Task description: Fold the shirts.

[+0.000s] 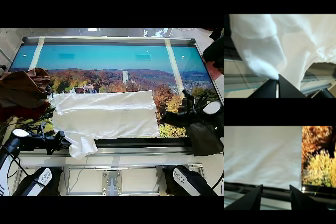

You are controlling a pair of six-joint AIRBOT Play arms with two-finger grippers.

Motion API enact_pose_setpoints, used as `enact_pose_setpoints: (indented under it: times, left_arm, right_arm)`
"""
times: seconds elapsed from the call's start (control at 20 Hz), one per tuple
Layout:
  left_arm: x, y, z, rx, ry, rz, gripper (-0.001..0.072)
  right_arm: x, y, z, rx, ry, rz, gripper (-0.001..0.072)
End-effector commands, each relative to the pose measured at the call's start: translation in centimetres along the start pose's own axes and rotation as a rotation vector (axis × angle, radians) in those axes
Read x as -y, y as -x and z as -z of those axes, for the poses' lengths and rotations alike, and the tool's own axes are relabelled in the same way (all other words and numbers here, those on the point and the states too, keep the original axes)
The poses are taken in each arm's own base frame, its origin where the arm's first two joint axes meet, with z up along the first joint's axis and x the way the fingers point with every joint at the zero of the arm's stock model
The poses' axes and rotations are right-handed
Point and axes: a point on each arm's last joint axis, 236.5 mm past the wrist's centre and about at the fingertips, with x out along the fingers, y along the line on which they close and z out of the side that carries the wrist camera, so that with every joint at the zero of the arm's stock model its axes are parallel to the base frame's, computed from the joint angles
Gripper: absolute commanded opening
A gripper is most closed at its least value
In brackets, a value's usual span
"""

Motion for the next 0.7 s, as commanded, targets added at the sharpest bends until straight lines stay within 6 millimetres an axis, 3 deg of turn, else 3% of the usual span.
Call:
enact_pose_setpoints:
  times: [0.0, 0.1, 0.2, 0.4, 0.55, 0.65]
  left_arm:
    - [0.6, 0.5, 0.2, 0.018, -0.035, 0.013, 0.0013]
    - [0.7, 0.7, 0.1, 0.028, -0.042, 0.014, 0.0013]
    - [0.8, 0.7, 0.1, 0.030, -0.044, 0.014, 0.0013]
    - [0.8, 0.7, 0.2, 0.029, -0.044, 0.014, 0.0013]
    - [0.8, 0.7, 0.1, 0.029, -0.044, 0.014, 0.0013]
    - [0.8, 0.7, 0.1, 0.030, -0.045, 0.014, 0.0013]
  right_arm:
    - [2.5, -4.4, 6.4, -0.078, -0.207, 0.044, 0.0389]
    - [1.1, -7.5, 9.2, -0.123, -0.351, -0.060, 0.0385]
    - [0.1, -9.0, 9.9, -0.134, -0.385, -0.130, 0.0385]
    - [-1.1, -9.4, 4.6, 0.013, -0.439, -0.234, 0.0388]
    - [-0.6, -9.4, 3.2, 0.041, -0.457, -0.219, 0.0406]
    - [-0.3, -9.5, 3.6, 0.023, -0.511, -0.203, 0.0400]
